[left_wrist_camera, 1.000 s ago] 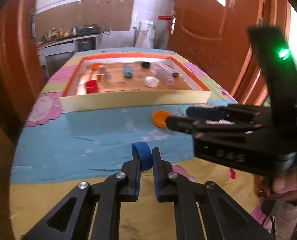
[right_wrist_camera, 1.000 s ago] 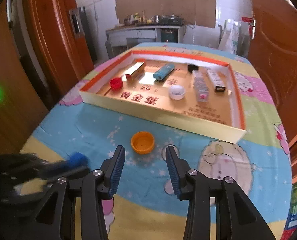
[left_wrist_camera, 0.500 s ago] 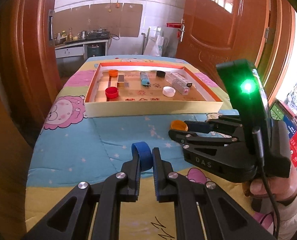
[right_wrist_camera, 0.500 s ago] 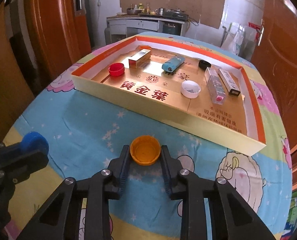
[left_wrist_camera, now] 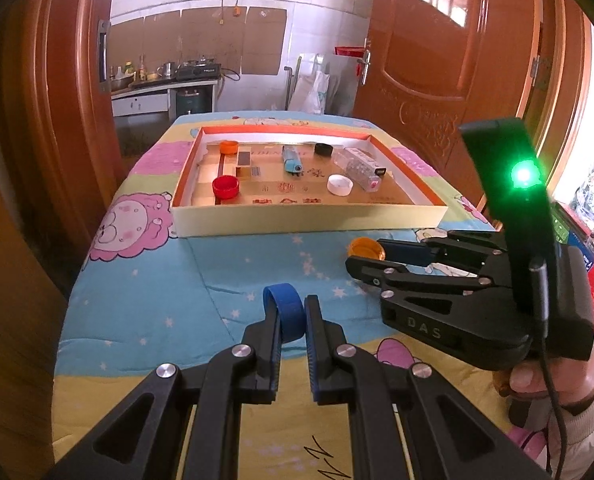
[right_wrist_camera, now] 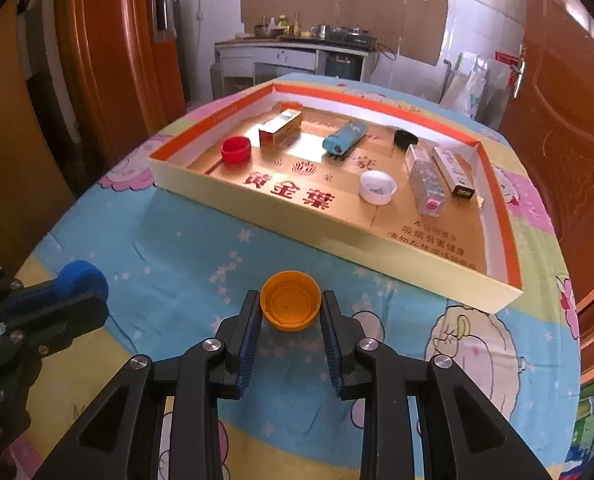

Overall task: Organize rigid objects
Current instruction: 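Carry the blue cap and orange cap over into the box lid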

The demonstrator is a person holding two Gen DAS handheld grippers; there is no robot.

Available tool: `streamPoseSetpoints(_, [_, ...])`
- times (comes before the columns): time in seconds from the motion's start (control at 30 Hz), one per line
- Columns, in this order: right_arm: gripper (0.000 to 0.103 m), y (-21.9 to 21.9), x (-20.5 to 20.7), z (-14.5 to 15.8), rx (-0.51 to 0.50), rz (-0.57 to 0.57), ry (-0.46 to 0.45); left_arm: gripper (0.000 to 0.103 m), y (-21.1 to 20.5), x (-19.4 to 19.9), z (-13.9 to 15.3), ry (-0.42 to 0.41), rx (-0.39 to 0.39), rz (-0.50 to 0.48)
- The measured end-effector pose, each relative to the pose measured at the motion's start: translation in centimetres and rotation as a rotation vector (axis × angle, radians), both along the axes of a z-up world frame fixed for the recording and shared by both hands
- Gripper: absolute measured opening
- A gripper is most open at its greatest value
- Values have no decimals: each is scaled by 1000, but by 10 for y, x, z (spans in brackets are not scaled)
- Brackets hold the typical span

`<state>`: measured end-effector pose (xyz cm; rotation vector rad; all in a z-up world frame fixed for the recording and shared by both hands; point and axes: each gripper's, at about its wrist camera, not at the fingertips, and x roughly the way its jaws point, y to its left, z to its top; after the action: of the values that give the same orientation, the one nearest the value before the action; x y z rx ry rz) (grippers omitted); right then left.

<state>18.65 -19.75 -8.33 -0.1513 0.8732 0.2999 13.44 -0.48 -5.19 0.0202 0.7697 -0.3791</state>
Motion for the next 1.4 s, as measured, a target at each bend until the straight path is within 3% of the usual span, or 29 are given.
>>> streamPoseSetpoints(0.37, [30, -16, -18, 31, 33, -23, -71, 11, -6, 5, 18, -52, 11, 16])
streamPoseSetpoints(0.8, [30, -46, -14, 68, 58, -170, -186, 11, -25, 44, 49, -156, 36, 77])
streamPoseSetpoints(1.4, [30, -67, 24, 76, 99, -253, -225, 11, -51, 97, 57, -213, 58, 135])
